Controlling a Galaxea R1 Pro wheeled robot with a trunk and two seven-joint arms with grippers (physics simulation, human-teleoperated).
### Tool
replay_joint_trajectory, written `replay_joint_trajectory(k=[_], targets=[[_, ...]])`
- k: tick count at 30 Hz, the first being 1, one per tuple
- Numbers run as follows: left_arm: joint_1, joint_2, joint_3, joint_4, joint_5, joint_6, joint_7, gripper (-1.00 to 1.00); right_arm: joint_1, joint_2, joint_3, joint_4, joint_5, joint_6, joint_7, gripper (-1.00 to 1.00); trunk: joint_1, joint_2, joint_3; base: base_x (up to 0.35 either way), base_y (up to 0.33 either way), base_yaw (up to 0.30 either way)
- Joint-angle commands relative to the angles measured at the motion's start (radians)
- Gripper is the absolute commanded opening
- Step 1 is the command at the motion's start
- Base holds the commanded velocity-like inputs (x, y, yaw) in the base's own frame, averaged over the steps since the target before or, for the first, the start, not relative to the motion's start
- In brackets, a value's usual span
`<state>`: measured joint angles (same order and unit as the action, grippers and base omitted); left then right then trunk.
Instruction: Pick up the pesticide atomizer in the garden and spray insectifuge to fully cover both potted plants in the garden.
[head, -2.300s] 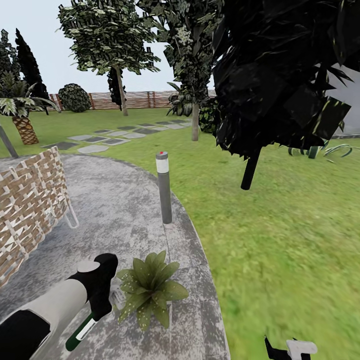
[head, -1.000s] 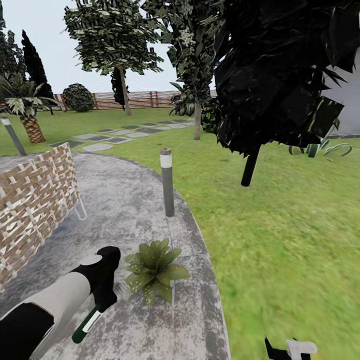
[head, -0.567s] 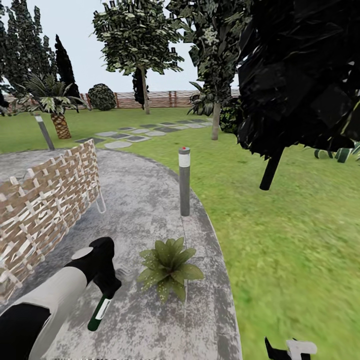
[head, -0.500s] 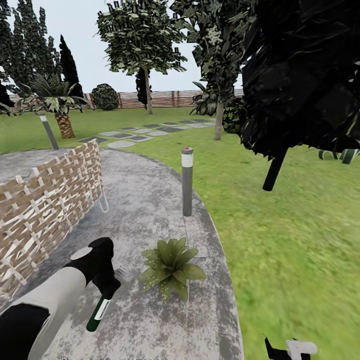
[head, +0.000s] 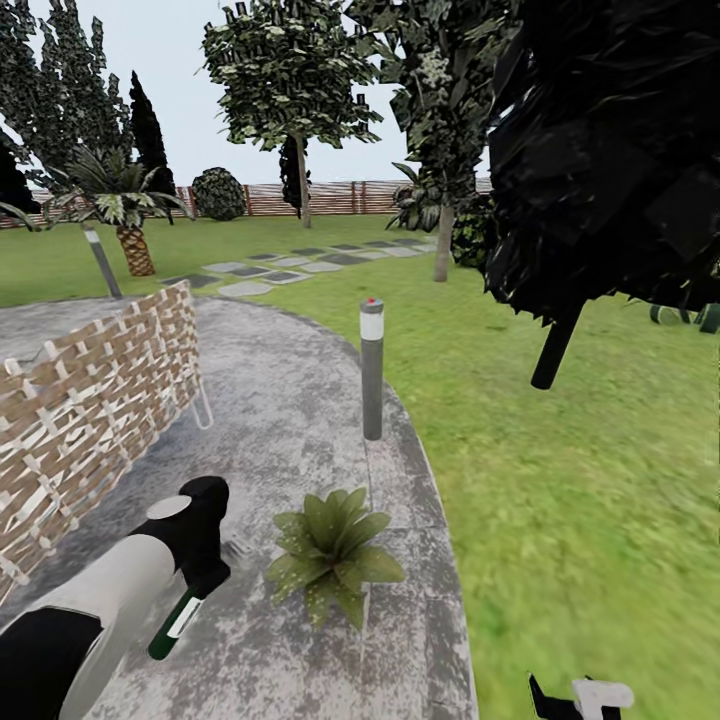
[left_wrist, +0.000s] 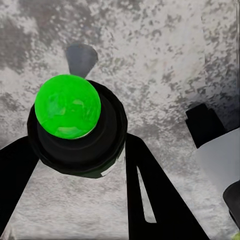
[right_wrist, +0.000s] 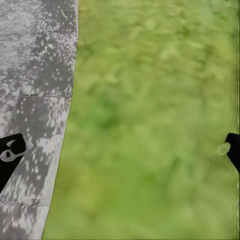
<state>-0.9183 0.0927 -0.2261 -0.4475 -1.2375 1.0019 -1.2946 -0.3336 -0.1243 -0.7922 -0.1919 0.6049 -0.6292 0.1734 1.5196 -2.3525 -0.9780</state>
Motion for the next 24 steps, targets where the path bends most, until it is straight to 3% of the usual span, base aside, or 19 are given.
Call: replay_joint_trajectory(k=[1,11,24], targets=[[-0.001,0.0,-0.004,-0.001,-0.008,0.009,-0.01,-1.0,-0.001,0.0,-0.009,0.001,0.001,-0.003,0.008,1.0,0.0,0.0,-0.001,0.03,-0.27,0.0],[-0.001,-0.001,0.001,-0.001,-0.005,0.008,-0.014,-1.0,-0.001,0.0,-0.009,0.001,0.001,-0.003,0.008,1.0,0.0,0.0,-0.001,0.016,-0.275,0.0],[-0.001,-0.001,-0.001,-0.001,-0.003,0.009,-0.015,-1.0,-0.001,0.0,-0.007,0.002,0.001,-0.003,0.008,1.0,0.0,0.0,-0.001,0.186,-0.236,0.047]])
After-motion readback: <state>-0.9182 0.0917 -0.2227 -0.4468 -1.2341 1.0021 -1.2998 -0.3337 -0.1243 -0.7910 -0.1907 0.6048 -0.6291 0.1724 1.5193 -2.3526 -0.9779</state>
